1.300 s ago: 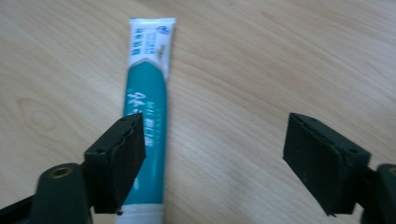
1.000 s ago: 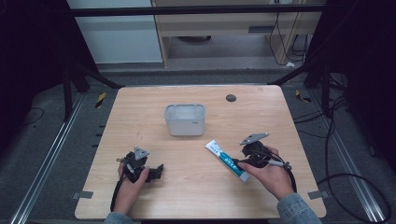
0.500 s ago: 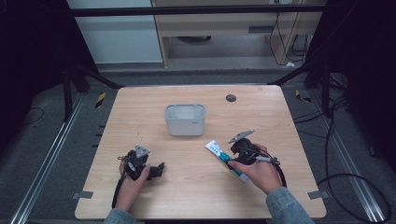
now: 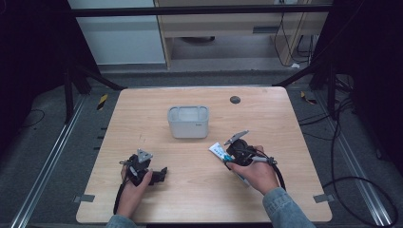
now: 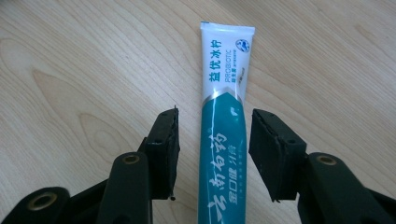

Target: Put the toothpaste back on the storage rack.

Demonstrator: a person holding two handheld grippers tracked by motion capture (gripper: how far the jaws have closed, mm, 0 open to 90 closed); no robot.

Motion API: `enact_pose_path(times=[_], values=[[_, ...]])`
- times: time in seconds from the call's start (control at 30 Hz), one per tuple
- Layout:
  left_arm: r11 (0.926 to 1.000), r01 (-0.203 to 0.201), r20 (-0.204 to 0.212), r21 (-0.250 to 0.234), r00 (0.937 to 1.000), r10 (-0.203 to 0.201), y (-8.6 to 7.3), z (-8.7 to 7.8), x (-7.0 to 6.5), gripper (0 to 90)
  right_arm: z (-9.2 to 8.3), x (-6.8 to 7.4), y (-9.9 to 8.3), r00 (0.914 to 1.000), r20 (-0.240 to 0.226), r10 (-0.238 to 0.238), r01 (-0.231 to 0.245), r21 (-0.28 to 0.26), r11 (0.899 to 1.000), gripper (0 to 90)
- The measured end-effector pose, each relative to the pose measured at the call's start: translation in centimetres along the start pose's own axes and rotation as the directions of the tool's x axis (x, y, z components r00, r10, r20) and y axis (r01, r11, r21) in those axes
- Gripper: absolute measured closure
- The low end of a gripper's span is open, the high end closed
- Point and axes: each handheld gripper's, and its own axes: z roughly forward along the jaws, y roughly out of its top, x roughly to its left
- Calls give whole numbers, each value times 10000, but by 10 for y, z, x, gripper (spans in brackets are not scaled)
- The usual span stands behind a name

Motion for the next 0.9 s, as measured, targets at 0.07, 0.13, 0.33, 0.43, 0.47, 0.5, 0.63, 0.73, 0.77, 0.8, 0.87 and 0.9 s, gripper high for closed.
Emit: enact_pose_path(times=[0.07, 0.13, 0.33, 0.43, 0.47, 0.5, 0.63, 0.73, 0.77, 0.8, 0.87, 0.9], values=[[10000, -56, 68, -2, 10000, 56, -1, -1, 0, 0, 2, 0, 1, 10000, -70, -13, 14, 60, 10000, 525], [9999, -101, 107, -21, 9999, 101, -3, -2, 0, 0, 4, -1, 4, 9999, -151, 49, -45, 207, 9998, 512], [9999, -145, 149, -4, 9998, 145, -4, -3, 0, 0, 12, -1, 15, 9996, -248, -136, 149, 540, 9984, 444], [9999, -150, 148, -2, 9998, 150, -4, -3, 0, 0, 23, -1, 18, 9997, -234, 38, -20, 778, 9970, 473], [9999, -148, 150, -4, 9998, 148, -4, -3, 0, 0, 26, -2, 18, 9997, -238, 101, -80, 861, 9963, 483], [9999, -155, 148, 2, 9998, 155, -4, -4, 0, 0, 28, -3, 17, 9995, -257, 182, -158, 892, 9959, 483], [9999, -148, 145, -1, 9998, 148, -4, -4, 0, 0, 37, -5, 16, 9990, -248, 360, -334, 996, 9945, 507], [9999, -146, 146, -2, 9998, 146, -4, -4, -1, 0, 41, -6, 17, 9989, -136, 450, -434, 1037, 9937, 511], [9999, -149, 146, -1, 9998, 149, -4, -4, -1, 0, 42, -7, 18, 9986, -111, 510, -495, 1057, 9932, 517], [9999, -144, 147, -3, 9998, 144, -4, -4, -1, 0, 43, -8, 18, 9986, -145, 505, -487, 1060, 9932, 520], [9999, -144, 149, -4, 9998, 144, -4, -4, -1, 0, 45, -10, 20, 9981, -185, 580, -555, 1148, 9918, 529], [9999, -146, 153, -2, 9998, 146, -4, -4, -1, 0, 46, -10, 21, 9979, -224, 616, -586, 1146, 9917, 530]])
